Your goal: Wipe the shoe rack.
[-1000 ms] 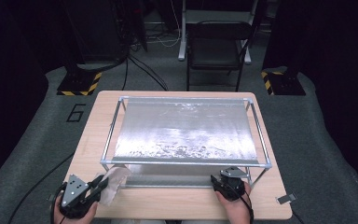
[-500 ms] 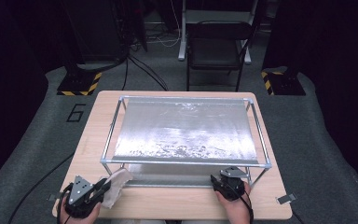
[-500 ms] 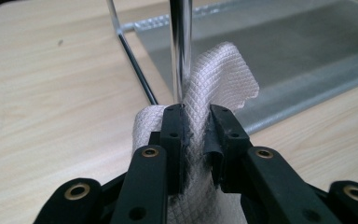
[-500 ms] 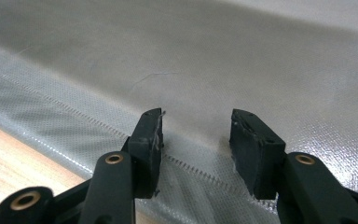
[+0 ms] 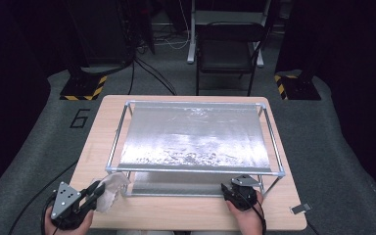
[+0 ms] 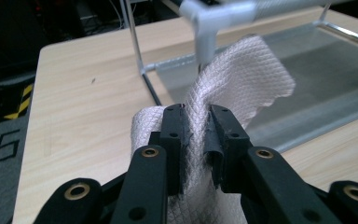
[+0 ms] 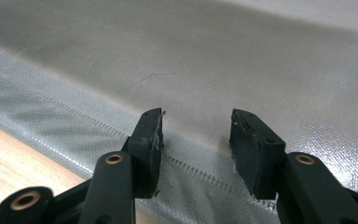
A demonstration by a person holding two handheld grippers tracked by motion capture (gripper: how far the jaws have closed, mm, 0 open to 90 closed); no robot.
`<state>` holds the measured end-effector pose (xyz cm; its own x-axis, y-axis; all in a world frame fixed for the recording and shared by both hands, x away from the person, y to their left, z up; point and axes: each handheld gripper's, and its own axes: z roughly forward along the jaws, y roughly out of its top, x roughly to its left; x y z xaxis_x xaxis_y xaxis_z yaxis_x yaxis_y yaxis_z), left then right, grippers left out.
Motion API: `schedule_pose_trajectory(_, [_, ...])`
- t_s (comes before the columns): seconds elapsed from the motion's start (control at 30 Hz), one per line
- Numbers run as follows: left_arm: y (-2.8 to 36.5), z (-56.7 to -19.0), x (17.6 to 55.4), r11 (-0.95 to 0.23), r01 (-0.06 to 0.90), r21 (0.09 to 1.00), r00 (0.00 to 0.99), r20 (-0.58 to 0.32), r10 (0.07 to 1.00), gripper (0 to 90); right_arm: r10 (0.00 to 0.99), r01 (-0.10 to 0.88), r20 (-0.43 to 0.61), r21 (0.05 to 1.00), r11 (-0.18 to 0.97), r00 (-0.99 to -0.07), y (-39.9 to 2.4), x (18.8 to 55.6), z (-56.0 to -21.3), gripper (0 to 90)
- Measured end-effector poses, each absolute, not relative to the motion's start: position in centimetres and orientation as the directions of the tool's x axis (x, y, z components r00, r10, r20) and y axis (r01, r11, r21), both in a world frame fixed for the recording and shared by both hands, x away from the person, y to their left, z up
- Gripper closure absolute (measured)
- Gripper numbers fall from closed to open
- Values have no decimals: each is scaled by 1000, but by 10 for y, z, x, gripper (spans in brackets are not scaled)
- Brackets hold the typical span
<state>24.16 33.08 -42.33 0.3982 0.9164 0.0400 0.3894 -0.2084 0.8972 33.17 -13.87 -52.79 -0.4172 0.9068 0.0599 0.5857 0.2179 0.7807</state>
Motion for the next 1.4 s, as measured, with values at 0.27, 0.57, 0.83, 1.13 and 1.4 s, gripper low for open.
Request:
schedule_pose_trajectory(0.27, [329,-461,255,-206,463,862,385,14,923,762,908,578,33,780,238,-417,-139,333,-528,540])
schedule_pose_trajectory(0.57, [334,-460,258,-201,466,862,369,17,929,761,906,579,45,782,231,-422,-139,333,-528,544])
schedule_pose_trajectory(0.83, [344,-424,251,-187,385,904,340,49,939,762,906,579,43,782,232,-421,-139,333,-528,545])
schedule_pose_trajectory(1.13, [347,-425,267,-174,389,905,335,37,942,761,906,580,44,781,231,-420,-139,333,-528,546])
schedule_pose_trajectory(1.4, [333,-455,280,-193,447,873,375,13,927,761,905,579,44,782,232,-423,-139,332,-528,547])
